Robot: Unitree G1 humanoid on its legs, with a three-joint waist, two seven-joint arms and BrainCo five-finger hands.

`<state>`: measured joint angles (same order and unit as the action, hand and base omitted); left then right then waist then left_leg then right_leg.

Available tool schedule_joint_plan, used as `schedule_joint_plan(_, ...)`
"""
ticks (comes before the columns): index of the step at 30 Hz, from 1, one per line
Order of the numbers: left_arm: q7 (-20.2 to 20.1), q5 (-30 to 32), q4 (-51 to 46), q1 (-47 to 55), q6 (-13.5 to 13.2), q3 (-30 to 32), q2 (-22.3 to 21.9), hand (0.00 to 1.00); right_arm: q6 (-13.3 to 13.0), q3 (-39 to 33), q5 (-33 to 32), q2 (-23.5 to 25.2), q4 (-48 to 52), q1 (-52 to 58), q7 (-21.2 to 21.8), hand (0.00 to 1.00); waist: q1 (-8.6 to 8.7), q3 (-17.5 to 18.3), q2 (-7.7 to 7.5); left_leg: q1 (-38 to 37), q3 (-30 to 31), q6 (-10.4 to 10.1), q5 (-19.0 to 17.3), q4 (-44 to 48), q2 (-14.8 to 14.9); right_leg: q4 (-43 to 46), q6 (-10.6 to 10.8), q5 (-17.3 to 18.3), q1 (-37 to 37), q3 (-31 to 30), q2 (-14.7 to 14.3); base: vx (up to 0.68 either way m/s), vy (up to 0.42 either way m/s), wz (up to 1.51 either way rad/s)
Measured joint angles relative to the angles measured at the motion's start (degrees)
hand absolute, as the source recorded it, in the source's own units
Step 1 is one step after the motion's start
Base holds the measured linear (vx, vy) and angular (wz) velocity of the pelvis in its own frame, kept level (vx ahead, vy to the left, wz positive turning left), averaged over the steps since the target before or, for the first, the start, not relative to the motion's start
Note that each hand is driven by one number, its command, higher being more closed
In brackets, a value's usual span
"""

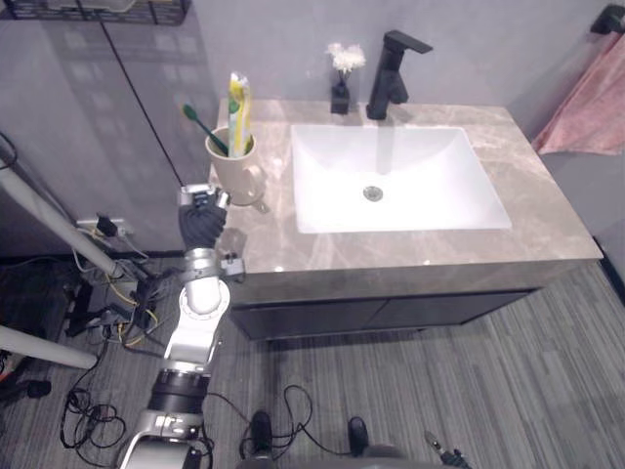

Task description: Organize washtable

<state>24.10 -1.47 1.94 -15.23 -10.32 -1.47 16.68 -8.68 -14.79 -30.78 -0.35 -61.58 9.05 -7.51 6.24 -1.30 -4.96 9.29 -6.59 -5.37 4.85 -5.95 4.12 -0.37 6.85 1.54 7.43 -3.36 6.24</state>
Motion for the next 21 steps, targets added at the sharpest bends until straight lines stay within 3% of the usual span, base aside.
schedule_joint_plan(21,-0.2,4.4,3.4,-3.9,1.1,-0.6,1.0,1.0,0.0,0.0,2.1,0.0,0.2,-0.3,0.0,0.0,2.24,-3.2,-0.27,1.0,-0.3,-0.1,-0.4,0.0,0.1,-0.9,-0.3,-1.0,0.9,-0.2,-0.1,0.01,-0.006,-0.01)
